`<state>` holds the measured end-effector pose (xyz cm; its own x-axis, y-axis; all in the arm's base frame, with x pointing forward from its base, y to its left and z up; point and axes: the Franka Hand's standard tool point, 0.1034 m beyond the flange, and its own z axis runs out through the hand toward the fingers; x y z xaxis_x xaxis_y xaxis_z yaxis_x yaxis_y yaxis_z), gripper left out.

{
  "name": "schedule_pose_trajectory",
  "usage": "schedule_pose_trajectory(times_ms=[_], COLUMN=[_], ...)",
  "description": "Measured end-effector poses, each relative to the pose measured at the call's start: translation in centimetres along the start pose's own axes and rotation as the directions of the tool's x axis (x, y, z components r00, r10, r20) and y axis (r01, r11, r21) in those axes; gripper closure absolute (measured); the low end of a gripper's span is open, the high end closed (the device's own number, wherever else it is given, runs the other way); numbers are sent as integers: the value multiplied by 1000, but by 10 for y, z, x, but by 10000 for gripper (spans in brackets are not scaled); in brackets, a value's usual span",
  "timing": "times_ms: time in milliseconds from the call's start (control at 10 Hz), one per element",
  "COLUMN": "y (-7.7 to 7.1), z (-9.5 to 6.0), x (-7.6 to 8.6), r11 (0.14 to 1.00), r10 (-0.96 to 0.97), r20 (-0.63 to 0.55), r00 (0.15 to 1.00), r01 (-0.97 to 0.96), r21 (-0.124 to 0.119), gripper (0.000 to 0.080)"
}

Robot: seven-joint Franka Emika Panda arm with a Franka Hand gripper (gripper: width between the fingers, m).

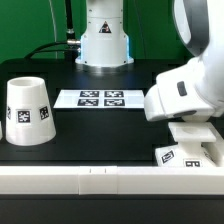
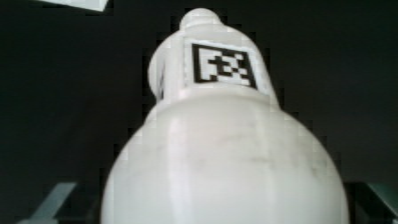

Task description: Assemble lamp

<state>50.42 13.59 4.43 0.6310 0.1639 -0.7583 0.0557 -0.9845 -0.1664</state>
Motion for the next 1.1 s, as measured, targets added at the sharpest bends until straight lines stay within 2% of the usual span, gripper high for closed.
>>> schedule_pose_trajectory(times_ms=[200, 400, 600, 700, 900, 1100], y=[3, 10, 8, 8, 17, 27], z=[-28, -54, -46, -54, -65, -98], x=[-27, -42, -35, -23, -24, -26], r11=[1000, 1000, 1000, 1000, 1000, 999], r10=[-3, 6, 5, 7, -22, -43], r20=[14, -17, -19, -116, -263, -392], r00=[1000, 1000, 1000, 993, 964, 919], r01=[2, -6, -4, -6, 22, 40], r21=[5, 12, 10, 9, -5, -16], gripper=[223, 222, 222, 222, 222, 222])
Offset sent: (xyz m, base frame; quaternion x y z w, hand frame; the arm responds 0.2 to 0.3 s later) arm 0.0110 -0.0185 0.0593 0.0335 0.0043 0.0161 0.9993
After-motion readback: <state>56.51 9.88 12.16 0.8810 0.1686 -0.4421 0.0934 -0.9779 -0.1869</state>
